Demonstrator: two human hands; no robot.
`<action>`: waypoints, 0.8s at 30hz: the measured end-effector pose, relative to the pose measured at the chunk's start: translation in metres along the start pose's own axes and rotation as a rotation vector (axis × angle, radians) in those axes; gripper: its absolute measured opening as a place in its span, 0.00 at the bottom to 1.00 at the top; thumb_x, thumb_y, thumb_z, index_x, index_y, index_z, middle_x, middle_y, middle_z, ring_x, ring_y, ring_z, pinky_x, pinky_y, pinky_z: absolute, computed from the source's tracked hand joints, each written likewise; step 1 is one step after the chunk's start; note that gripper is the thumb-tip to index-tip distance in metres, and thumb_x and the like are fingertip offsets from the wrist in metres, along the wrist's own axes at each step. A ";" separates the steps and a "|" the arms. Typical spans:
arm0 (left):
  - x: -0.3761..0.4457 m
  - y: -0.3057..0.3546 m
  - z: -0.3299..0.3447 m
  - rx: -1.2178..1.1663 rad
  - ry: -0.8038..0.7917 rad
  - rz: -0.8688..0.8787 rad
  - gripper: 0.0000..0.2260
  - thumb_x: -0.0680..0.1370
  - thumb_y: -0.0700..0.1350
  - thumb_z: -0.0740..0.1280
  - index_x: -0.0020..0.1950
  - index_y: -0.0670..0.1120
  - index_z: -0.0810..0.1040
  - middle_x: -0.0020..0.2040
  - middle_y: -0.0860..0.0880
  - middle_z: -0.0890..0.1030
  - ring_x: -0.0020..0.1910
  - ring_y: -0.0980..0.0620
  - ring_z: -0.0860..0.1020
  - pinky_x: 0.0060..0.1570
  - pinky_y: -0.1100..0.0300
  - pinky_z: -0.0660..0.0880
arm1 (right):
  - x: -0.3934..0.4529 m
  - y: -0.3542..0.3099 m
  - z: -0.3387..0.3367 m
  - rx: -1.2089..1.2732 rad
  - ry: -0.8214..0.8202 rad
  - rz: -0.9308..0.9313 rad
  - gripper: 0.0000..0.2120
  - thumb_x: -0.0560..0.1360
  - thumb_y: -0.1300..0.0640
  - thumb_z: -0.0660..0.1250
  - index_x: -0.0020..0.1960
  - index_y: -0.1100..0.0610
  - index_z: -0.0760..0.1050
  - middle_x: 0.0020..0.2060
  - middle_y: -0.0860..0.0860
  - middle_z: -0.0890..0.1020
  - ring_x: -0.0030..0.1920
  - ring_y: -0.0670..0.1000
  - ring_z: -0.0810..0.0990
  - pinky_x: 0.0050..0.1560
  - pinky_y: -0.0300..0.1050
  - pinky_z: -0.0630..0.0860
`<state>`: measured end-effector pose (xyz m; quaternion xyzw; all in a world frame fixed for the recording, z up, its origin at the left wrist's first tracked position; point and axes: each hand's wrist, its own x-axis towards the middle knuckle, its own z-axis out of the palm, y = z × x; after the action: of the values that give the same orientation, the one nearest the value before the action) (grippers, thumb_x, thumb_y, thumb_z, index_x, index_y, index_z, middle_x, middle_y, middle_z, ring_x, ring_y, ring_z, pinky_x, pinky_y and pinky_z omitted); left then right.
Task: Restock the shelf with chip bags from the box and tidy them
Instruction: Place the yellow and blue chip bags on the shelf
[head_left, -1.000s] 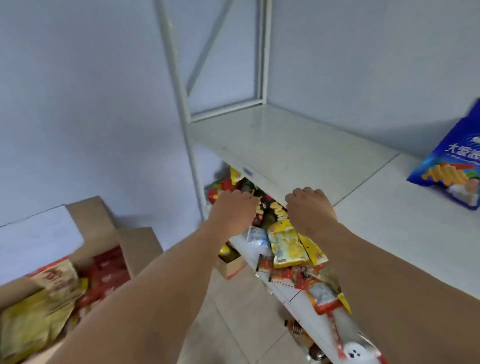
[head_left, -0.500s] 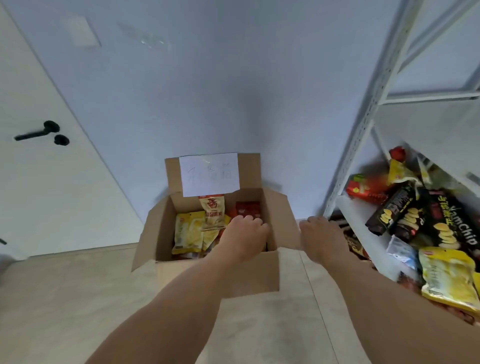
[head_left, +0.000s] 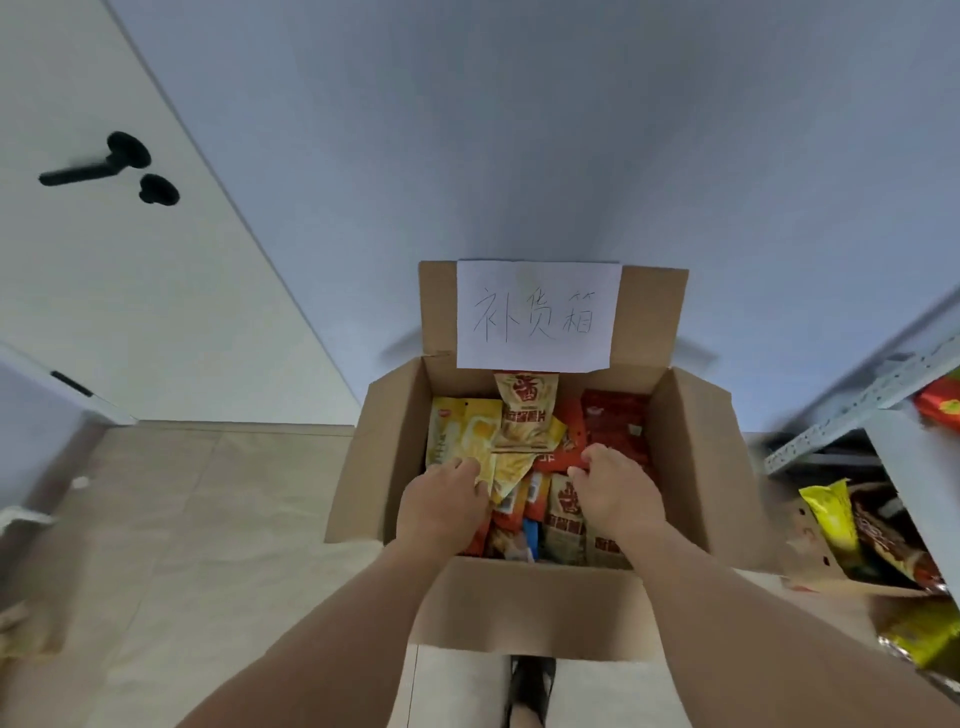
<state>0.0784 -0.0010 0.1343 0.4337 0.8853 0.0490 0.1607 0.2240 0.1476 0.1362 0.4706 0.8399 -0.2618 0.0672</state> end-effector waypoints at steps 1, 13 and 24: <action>0.018 -0.008 0.009 -0.058 -0.021 -0.060 0.15 0.85 0.52 0.56 0.67 0.50 0.74 0.63 0.51 0.79 0.62 0.49 0.77 0.56 0.52 0.76 | 0.022 -0.003 0.011 0.052 -0.033 0.024 0.17 0.82 0.47 0.58 0.66 0.55 0.72 0.61 0.54 0.78 0.62 0.57 0.76 0.59 0.53 0.74; 0.197 -0.096 0.173 -0.686 -0.309 -0.722 0.33 0.79 0.59 0.67 0.78 0.44 0.63 0.70 0.43 0.73 0.67 0.40 0.75 0.68 0.48 0.73 | 0.238 0.002 0.144 0.581 -0.071 0.341 0.35 0.78 0.44 0.69 0.76 0.61 0.63 0.70 0.59 0.73 0.69 0.59 0.72 0.62 0.48 0.70; 0.244 -0.111 0.245 -0.548 -0.178 -0.812 0.44 0.76 0.65 0.68 0.82 0.43 0.54 0.79 0.42 0.62 0.77 0.39 0.63 0.74 0.39 0.64 | 0.262 0.026 0.245 0.740 -0.098 0.546 0.31 0.72 0.40 0.74 0.64 0.61 0.73 0.60 0.57 0.80 0.59 0.59 0.79 0.51 0.45 0.73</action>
<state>-0.0648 0.1085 -0.1808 -0.0019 0.9200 0.1762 0.3500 0.0692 0.2333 -0.1770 0.6540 0.5310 -0.5389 0.0009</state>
